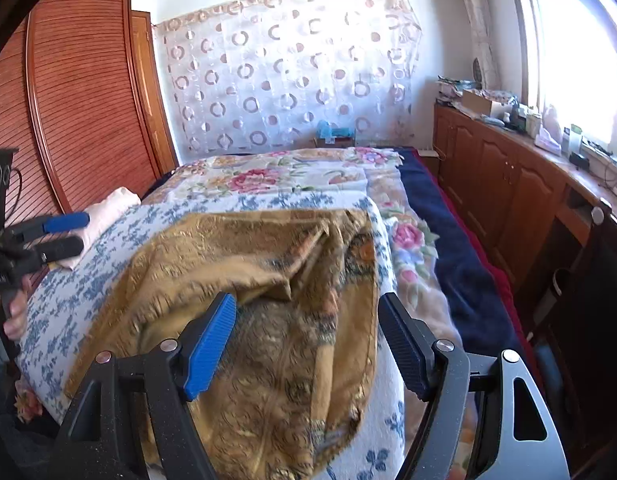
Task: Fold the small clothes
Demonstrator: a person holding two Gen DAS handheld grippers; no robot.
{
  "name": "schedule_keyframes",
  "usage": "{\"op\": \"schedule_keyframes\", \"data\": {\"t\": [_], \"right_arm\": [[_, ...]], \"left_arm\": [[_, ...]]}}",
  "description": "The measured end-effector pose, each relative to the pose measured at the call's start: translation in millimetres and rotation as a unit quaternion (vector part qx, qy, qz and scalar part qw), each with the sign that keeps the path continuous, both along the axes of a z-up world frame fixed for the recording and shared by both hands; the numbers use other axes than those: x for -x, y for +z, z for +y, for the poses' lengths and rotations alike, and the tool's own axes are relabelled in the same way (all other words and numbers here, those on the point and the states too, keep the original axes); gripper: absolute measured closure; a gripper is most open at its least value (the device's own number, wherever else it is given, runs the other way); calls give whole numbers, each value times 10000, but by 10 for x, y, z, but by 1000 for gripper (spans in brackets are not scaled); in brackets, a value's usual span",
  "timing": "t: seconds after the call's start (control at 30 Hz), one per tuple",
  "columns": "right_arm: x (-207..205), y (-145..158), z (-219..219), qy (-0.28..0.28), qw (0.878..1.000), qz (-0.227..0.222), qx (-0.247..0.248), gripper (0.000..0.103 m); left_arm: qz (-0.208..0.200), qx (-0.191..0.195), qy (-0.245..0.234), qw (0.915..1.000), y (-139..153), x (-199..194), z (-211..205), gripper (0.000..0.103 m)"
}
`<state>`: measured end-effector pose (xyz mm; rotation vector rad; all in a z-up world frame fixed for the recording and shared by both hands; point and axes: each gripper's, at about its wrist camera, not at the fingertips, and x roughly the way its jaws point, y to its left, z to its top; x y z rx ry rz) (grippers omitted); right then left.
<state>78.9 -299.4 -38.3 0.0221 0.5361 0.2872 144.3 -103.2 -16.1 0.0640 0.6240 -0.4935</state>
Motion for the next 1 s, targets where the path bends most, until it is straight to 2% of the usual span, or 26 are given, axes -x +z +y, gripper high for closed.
{"op": "schedule_keyframes", "data": {"t": [0.23, 0.4, 0.6, 0.63, 0.8, 1.0], "right_arm": [[-178, 124, 82, 210, 9997, -37, -103, 28], [-459, 83, 152, 324, 9992, 181, -152, 28], [-908, -182, 321, 352, 9963, 777, 92, 28], [-988, -275, 347, 349, 9949, 934, 169, 31], [-1181, -587, 428, 487, 9869, 1521, 217, 34], [-1265, -674, 353, 475, 9845, 1685, -49, 35]], "left_arm": [[50, 6, 98, 9999, -106, 16, 102, 24], [170, 52, 168, 9997, -215, 5, 180, 24], [292, 114, 240, 9992, -308, 3, 247, 24], [298, 120, 239, 9992, -315, 10, 251, 24], [361, 149, 244, 9989, -374, 51, 270, 24], [550, 208, 225, 9980, -492, 37, 235, 24]]}}
